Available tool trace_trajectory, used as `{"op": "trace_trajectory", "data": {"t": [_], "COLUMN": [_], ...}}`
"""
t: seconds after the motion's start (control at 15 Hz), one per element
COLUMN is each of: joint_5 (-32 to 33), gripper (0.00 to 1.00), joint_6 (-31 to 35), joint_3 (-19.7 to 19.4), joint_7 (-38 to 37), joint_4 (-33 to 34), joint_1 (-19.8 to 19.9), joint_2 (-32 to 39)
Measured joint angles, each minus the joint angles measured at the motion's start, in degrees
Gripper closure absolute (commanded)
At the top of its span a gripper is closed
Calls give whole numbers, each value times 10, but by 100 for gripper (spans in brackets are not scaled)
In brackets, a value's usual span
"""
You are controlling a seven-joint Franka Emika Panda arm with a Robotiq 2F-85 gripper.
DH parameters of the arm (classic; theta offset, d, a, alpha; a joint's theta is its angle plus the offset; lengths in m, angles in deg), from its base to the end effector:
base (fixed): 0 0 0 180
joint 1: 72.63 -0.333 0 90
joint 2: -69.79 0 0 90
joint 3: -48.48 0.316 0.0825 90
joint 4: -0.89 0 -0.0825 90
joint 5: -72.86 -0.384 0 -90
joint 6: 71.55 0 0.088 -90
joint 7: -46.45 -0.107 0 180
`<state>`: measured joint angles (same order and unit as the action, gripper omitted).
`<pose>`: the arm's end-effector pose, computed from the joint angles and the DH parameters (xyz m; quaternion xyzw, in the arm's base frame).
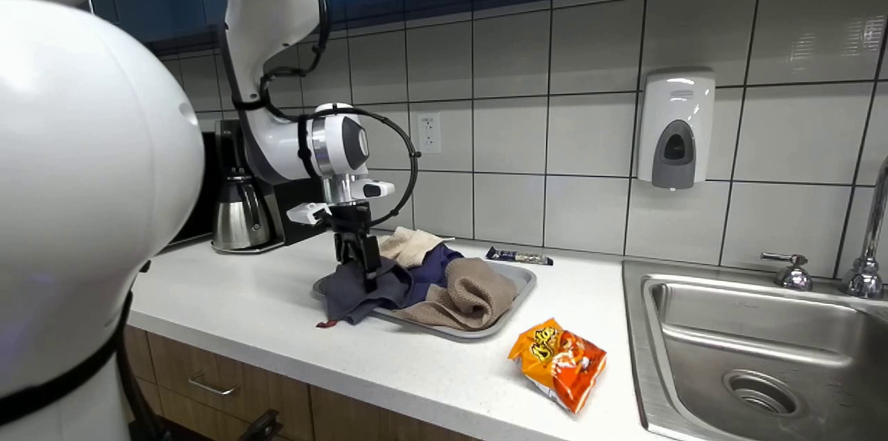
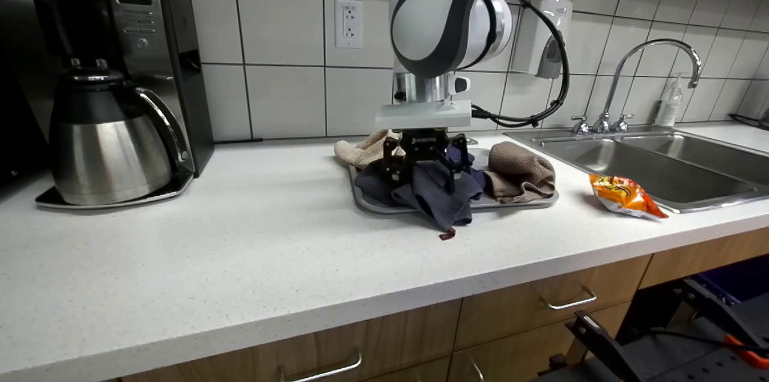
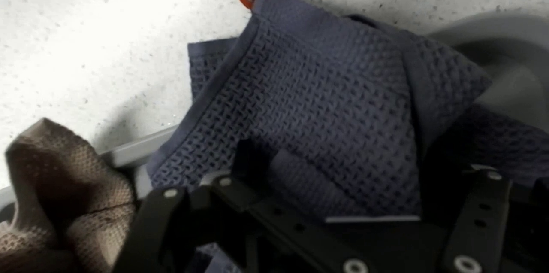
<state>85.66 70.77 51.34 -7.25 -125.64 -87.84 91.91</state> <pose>0.5141 0.1694 0.1938 0.9731 -0.2176 -0.0121 0.0751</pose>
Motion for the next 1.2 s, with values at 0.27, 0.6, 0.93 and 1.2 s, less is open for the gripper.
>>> {"op": "trace_trajectory", "data": {"t": [0.27,0.6,0.93,1.2], "joint_5": [0,-1,-1,-1], "gripper": [67,100,97,97], "joint_6": [8,8,3,-16], "joint_3": [-2,-5,-5,-5], "joint_7": [0,0,1,7], "joint_4": [4,14,15,12], "joint_1": [-5,-8,-8,-8], "joint_2": [6,1,-28,-73]}}
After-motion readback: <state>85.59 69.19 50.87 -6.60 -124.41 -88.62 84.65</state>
